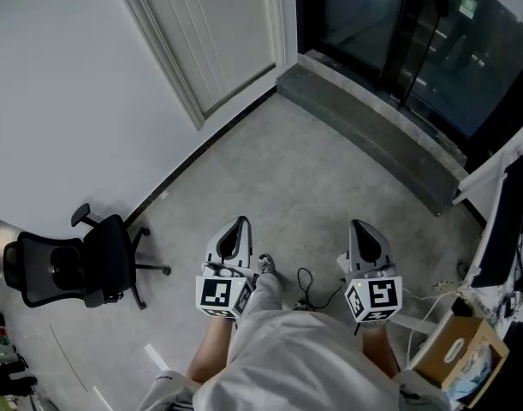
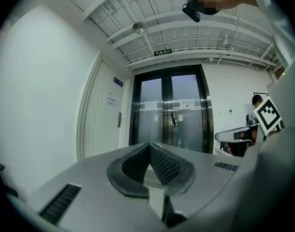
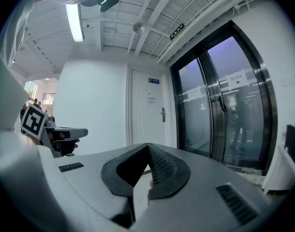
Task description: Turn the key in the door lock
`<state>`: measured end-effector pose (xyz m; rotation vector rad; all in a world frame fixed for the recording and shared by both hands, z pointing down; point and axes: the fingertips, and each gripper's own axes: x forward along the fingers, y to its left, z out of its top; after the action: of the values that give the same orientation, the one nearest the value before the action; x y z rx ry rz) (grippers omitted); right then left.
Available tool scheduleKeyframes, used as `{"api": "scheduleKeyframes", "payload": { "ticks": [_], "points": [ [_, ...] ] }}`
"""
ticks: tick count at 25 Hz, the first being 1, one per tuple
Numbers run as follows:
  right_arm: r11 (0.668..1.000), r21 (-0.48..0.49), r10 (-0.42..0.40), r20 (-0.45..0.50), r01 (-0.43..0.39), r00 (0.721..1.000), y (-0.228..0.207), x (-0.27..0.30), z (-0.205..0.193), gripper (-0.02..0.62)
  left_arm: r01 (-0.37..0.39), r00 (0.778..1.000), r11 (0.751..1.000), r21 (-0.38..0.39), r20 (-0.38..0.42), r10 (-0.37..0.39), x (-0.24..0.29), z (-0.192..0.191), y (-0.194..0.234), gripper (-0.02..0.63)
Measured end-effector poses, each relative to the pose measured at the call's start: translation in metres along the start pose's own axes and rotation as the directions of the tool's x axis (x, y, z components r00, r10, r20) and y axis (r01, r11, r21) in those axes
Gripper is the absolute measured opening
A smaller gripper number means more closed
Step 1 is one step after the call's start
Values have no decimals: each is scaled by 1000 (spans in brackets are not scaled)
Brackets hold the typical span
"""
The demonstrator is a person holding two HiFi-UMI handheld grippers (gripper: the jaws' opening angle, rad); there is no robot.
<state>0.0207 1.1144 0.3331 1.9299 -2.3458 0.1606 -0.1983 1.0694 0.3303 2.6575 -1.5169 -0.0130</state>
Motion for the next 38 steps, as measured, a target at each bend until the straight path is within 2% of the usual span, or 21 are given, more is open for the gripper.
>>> {"api": "scheduleKeyframes", "payload": {
  "ticks": [6, 9, 13, 16, 20, 27, 31, 38],
  "points": [
    [999, 42, -32, -24, 33, 999, 1, 75, 3, 2, 15, 1000, 997, -75, 8, -14, 60, -4, 47, 10],
    [999, 34, -19, 0, 19, 1000, 17, 123, 25, 1, 62, 997, 997, -55, 46, -59, 93, 9, 73, 9],
    [999, 16, -30, 11, 30, 999, 30, 176, 41, 1, 117, 992, 993, -18, 52, -116, 131, 22, 101, 9],
    [999, 38, -39, 4, 39, 999, 39, 208, 37, 1, 125, 991, 992, -9, 45, -124, 152, 21, 128, 9],
    [998, 44, -35, -19, 36, 999, 46, 240, 34, 2, 123, 992, 991, -46, 34, -122, 175, 19, 158, 9],
    [996, 47, -69, -38, 70, 997, 25, 280, 34, 2, 136, 991, 989, -57, 4, -136, 216, 10, 175, 9],
    [996, 63, -66, -52, 69, 996, 6, 309, 27, 2, 149, 988, 989, -21, -26, -149, 246, 7, 175, 9],
    [998, 49, -36, -61, 39, 998, -37, 380, 34, 2, 84, 996, 996, 0, -30, -84, 320, 12, 192, 9]
  ]
}}
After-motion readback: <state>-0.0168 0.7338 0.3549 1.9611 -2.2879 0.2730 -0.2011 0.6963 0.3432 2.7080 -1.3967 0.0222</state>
